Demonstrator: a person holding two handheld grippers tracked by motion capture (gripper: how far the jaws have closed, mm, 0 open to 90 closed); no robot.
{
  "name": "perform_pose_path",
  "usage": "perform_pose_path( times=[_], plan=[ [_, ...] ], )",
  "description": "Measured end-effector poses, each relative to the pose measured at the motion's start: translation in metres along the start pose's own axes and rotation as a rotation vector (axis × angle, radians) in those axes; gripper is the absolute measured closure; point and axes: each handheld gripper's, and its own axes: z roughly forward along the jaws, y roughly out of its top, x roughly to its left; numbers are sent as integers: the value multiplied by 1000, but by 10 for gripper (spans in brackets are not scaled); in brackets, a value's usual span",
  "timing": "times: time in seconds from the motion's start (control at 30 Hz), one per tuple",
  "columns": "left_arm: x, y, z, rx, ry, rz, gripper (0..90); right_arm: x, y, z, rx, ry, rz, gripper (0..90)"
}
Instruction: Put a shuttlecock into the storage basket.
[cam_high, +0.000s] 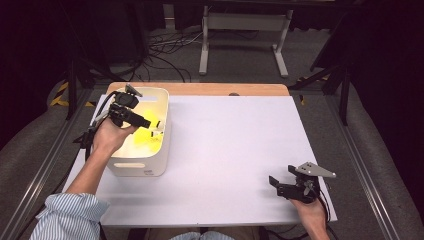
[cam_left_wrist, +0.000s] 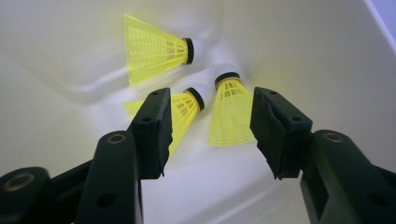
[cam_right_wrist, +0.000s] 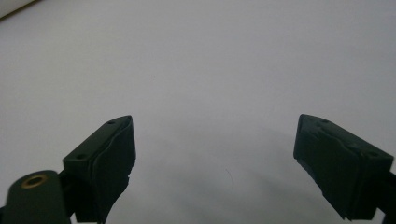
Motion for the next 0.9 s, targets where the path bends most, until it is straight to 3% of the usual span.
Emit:
perform_pose_path(
  times=[0.47,0.9],
  plan=[
    [-3,-3,-7,-22,-11,0,376,0,0,0,0,1,0,133],
    [-2,-9,-17,-33,-15,-1,359,0,0,0,-1,0,1,133]
  ],
)
